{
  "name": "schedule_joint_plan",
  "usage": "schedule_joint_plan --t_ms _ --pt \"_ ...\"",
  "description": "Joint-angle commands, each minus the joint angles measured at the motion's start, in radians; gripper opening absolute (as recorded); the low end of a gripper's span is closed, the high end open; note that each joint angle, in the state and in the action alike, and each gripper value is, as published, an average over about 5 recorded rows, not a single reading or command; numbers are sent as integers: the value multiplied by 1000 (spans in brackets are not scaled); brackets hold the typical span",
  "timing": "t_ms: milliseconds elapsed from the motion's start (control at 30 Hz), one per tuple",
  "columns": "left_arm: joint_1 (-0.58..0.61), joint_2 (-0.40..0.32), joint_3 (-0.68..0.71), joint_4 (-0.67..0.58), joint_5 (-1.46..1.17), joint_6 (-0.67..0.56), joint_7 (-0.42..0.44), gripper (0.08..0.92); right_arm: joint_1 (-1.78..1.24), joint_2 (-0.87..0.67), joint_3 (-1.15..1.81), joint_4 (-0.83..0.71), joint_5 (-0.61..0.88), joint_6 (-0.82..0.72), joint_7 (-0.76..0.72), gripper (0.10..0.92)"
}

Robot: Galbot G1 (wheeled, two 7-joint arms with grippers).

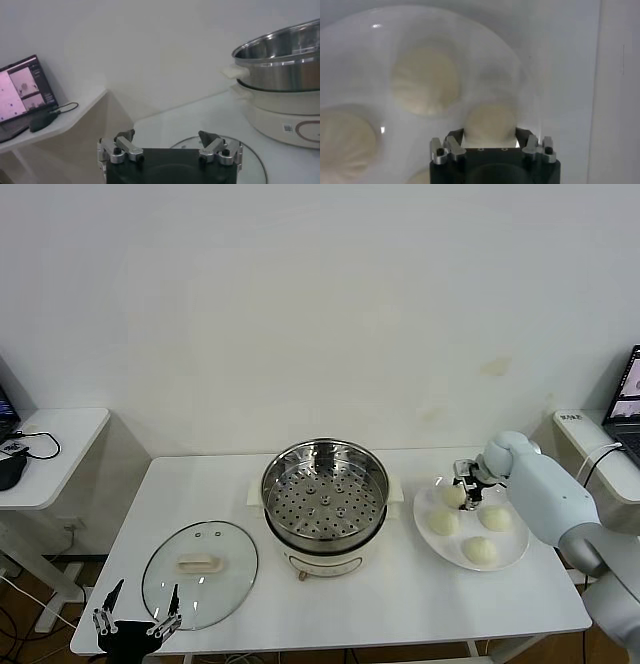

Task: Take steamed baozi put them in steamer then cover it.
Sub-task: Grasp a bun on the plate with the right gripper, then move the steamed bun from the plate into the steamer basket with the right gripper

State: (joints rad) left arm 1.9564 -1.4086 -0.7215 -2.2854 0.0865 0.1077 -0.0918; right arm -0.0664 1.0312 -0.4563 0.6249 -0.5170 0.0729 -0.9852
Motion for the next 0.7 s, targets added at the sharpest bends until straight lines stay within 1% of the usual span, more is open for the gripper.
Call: schedule_joint_plan --t_ms 33,200,367,700 --pt "1 0 1 0 0 -1 -1 823 9 5 5 -9 -6 -2 -11 636" --pt "1 1 1 2 0 -3 -2 823 26 -24 5 24 20 -2 -25 604" --pt "-1 2 5 4 0 -3 -2 823 55 -78 -12 100 78 -17 -44 590" --pt "-6 11 16 7 -1 -5 -3 823 184 -250 -137 361 333 -97 -85 585"
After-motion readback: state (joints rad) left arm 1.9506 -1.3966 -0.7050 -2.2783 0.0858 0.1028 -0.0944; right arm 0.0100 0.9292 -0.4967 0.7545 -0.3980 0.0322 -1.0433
